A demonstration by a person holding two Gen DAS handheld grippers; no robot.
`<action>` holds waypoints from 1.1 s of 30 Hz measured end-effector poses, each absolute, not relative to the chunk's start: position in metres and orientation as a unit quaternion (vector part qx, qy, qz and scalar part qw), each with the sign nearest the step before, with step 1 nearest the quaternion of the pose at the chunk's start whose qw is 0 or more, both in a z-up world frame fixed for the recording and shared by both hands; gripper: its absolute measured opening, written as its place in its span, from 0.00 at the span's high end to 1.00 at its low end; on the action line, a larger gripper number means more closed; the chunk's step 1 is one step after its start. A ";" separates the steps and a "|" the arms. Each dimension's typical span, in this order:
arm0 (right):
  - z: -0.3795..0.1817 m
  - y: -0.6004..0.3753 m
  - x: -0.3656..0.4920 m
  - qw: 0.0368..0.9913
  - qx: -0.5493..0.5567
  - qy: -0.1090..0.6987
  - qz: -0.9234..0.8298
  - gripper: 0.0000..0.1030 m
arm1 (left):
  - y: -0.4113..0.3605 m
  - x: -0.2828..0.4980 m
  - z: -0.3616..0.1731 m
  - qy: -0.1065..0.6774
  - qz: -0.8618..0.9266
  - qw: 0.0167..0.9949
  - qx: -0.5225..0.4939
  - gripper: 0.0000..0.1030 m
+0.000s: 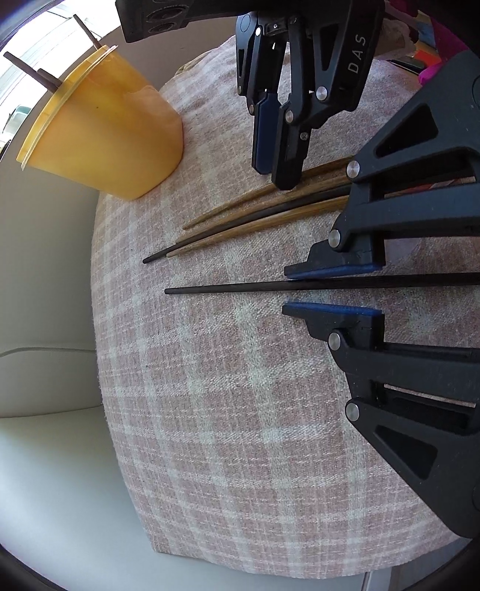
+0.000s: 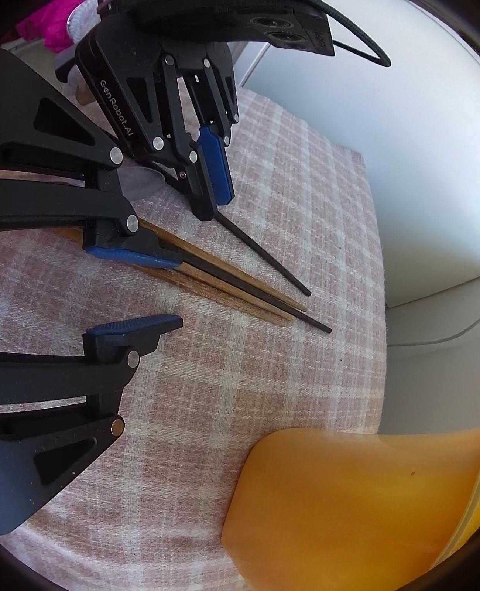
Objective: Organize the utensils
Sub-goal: 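Close left gripper on a black chopstick while right gripper grasps a red-tipped wooden chopstick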
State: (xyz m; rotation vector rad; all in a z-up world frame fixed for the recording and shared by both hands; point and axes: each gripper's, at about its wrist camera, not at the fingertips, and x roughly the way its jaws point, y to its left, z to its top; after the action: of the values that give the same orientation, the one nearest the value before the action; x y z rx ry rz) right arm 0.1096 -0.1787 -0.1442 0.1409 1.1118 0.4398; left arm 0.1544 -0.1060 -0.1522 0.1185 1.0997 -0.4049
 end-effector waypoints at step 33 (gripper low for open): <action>-0.142 -0.175 0.128 0.793 0.055 0.572 0.203 0.95 | -0.016 0.153 -0.118 0.517 -0.155 0.842 -0.003 0.95</action>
State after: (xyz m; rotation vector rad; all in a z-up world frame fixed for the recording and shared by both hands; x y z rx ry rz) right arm 0.1283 -0.1746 -0.1417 0.1182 1.2295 0.4372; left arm 0.1532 -0.0158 -0.1176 -0.0063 1.0930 -0.3276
